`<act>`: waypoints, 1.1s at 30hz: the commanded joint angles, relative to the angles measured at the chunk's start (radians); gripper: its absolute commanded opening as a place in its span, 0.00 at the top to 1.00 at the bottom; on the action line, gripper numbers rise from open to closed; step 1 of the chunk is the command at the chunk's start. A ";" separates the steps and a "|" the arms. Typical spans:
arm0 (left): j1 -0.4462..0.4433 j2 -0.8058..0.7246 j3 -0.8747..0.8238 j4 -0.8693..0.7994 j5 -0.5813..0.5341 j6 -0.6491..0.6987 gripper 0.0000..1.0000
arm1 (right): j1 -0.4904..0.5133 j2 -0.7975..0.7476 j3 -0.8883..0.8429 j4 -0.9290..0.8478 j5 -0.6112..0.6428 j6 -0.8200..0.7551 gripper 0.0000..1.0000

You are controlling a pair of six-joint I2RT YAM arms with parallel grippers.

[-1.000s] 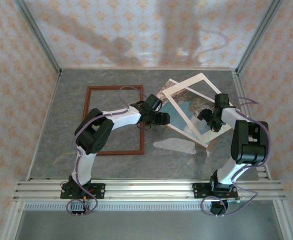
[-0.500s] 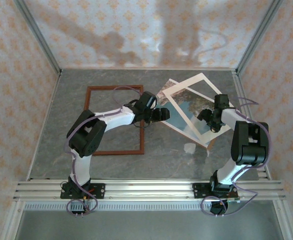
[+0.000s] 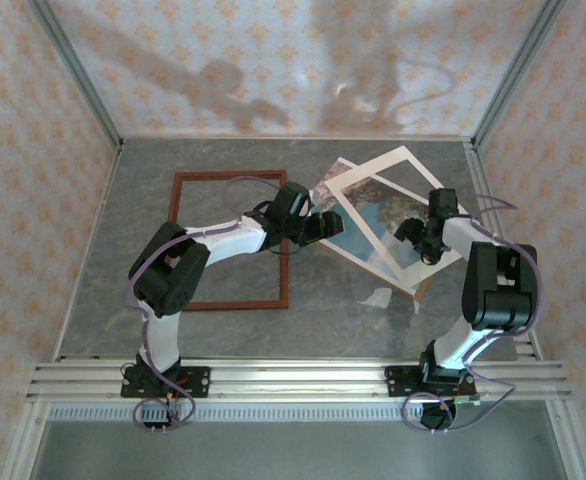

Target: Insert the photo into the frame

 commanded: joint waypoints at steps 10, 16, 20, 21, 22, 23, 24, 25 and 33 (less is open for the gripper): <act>0.009 0.060 0.076 -0.092 -0.019 0.094 0.76 | 0.019 -0.012 0.016 -0.075 0.002 -0.009 0.20; 0.016 -0.014 0.072 -0.152 -0.054 0.202 0.91 | 0.019 -0.101 0.058 -0.125 0.026 -0.019 0.20; 0.018 -0.119 0.029 -0.143 -0.077 0.272 1.00 | 0.019 -0.199 0.054 -0.131 0.002 -0.012 0.20; 0.020 -0.150 0.014 -0.134 -0.090 0.294 1.00 | 0.020 -0.225 0.051 -0.132 -0.004 -0.009 0.20; 0.021 -0.180 -0.001 -0.128 -0.101 0.324 1.00 | 0.020 -0.247 0.051 -0.134 -0.009 -0.008 0.19; 0.024 -0.206 -0.013 -0.128 -0.107 0.345 1.00 | 0.020 -0.265 0.052 -0.138 -0.014 -0.006 0.19; 0.029 -0.235 -0.025 -0.132 -0.110 0.363 1.00 | 0.021 -0.282 0.055 -0.143 -0.020 -0.005 0.19; 0.036 -0.260 -0.032 -0.141 -0.110 0.377 1.00 | 0.022 -0.297 0.058 -0.148 -0.023 -0.005 0.19; 0.151 -0.408 -0.058 -0.402 -0.050 0.405 1.00 | 0.035 -0.353 0.078 -0.157 -0.051 -0.002 0.19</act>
